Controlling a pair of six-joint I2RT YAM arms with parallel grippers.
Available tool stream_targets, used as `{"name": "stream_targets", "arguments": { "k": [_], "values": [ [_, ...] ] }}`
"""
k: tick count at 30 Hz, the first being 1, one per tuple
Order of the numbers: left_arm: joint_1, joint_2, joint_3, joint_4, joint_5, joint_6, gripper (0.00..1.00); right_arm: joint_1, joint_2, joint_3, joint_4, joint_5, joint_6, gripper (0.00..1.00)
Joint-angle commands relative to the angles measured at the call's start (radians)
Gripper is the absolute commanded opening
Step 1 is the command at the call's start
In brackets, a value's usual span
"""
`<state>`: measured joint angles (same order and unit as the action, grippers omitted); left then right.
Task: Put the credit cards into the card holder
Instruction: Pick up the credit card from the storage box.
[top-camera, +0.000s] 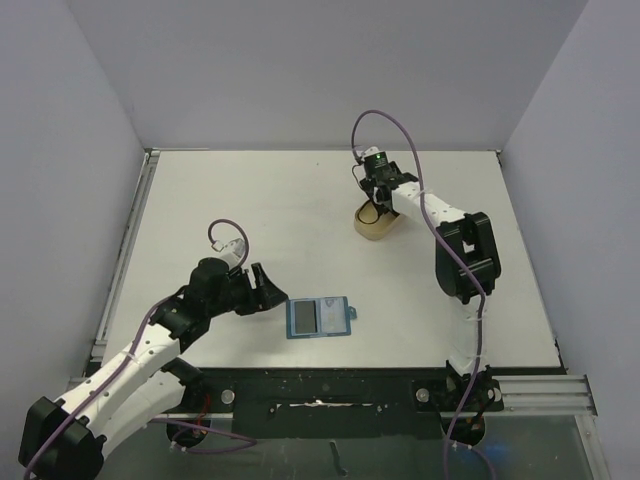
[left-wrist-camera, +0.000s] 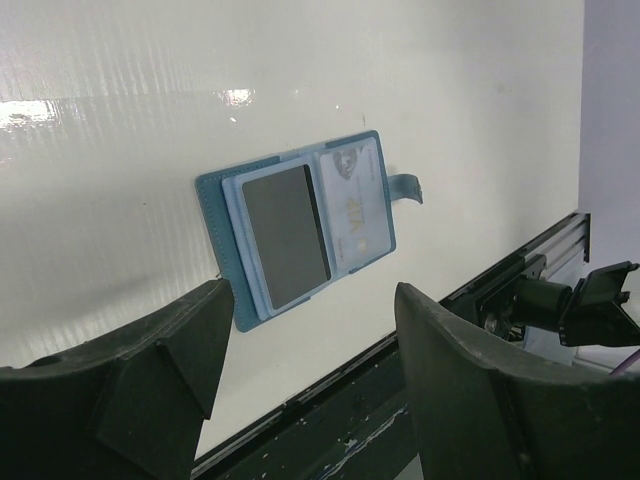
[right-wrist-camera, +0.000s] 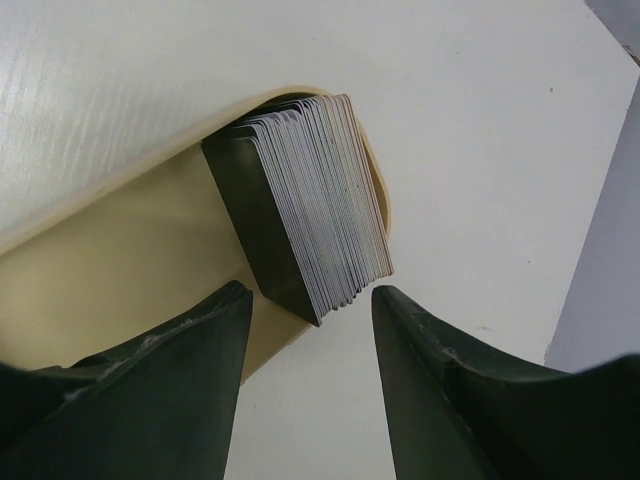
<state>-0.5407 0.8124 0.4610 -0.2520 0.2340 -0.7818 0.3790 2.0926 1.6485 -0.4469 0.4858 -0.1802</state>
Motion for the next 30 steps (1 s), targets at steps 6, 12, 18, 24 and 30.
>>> {"name": "stream_targets", "arguments": {
  "k": [6, 12, 18, 24, 30],
  "values": [
    [0.024, -0.018, 0.024, 0.027, 0.036, -0.005, 0.65, -0.014, 0.047, 0.075, 0.041, 0.039, -0.077, 0.51],
    [0.035, -0.023, 0.010, 0.037, 0.047, -0.013, 0.65, -0.031, 0.058, 0.076, 0.051, 0.064, -0.093, 0.50],
    [0.045, -0.010, 0.010, 0.044, 0.058, -0.010, 0.65, -0.038, 0.069, 0.073, 0.051, 0.052, -0.090, 0.48],
    [0.053, -0.007, 0.001, 0.051, 0.064, -0.015, 0.65, -0.040, 0.070, 0.065, 0.053, 0.054, -0.097, 0.43],
    [0.057, 0.002, 0.004, 0.056, 0.074, -0.018, 0.65, -0.040, 0.054, 0.086, 0.043, 0.053, -0.091, 0.38]
  ]
}}
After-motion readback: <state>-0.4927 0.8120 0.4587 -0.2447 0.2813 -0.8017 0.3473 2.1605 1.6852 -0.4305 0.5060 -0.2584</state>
